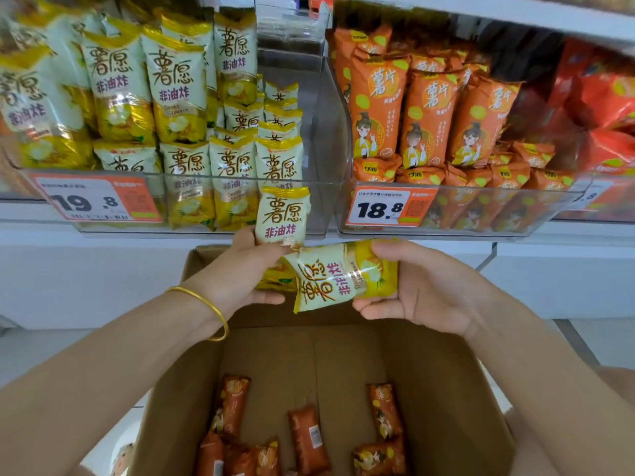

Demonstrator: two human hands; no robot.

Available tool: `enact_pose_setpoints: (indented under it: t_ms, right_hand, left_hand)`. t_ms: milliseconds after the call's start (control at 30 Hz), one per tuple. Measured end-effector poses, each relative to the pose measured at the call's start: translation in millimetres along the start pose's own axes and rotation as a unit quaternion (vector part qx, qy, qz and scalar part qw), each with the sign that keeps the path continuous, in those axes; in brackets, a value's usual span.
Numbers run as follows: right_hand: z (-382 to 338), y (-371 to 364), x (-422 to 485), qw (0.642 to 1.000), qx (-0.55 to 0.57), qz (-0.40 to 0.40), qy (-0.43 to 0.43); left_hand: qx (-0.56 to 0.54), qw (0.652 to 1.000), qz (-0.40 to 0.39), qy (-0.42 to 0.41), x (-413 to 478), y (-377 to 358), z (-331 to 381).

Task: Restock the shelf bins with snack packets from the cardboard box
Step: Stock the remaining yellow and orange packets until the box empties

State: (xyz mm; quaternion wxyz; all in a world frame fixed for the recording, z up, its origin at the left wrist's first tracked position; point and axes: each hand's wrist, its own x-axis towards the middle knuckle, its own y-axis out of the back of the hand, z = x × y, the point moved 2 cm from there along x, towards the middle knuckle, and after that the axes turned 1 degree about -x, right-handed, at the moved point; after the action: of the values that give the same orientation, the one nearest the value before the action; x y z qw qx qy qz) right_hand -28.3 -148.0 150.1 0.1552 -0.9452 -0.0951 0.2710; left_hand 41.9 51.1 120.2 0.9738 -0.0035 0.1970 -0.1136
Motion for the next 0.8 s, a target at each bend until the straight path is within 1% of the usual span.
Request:
enact_pose_setpoints:
  t_ms: [67, 167, 200, 300, 400, 467, 567, 633, 733, 800]
  right_hand:
    - [2.9, -0.8, -0.2, 0.999, 0.051, 0.001, 0.005]
    - [4.5, -1.9, 1.5, 0.997, 0.048, 0.055, 0.030]
    - [5.2, -3.7, 2.9, 0.996, 0.047, 0.061, 0.042]
    - [7.9, -11.7, 6.6, 0.995, 0.065, 0.023, 0.074]
    - [10.6, -17.6, 3.7, 0.994, -0.033, -0.008, 0.100]
    - [12.2, -23.4, -1.7, 0.991, -0.072, -0.019, 0.114]
    - [13.9, -34.1, -6.7, 0.989, -0.077, -0.037, 0.123]
    - [10.2, -39.5, -7.9, 0.986, -0.084, -0.032, 0.142]
    - [-7.2, -45.4, -3.7, 0.971, -0.126, -0.029, 0.202]
    - [-23.1, -53.8, 2.5, 0.961, -0.132, -0.042, 0.238]
  left_hand:
    - [-0.041, 0.999, -0.001, 0.015, -1.6, -2.4, -0.1]
    - [-0.051, 0.998, -0.029, 0.007, -10.4, -6.0, -0.5]
    - [-0.051, 0.998, -0.041, 0.002, -14.3, -7.5, -0.2]
    - [-0.055, 0.997, -0.057, -0.007, -19.7, -10.4, 0.4]
    - [-0.006, 0.998, -0.049, -0.049, -23.7, -7.9, 1.5]
    - [0.035, 0.995, -0.048, -0.078, -30.4, -9.2, 2.4]
    - [0.079, 0.990, -0.050, -0.106, -39.6, -13.5, 2.8]
    - [0.110, 0.984, -0.044, -0.136, -42.2, -13.0, 5.1]
    - [0.154, 0.966, -0.029, -0.205, -44.3, -5.9, 23.3]
    - [0.177, 0.957, -0.023, -0.230, -37.4, -0.7, 40.8]
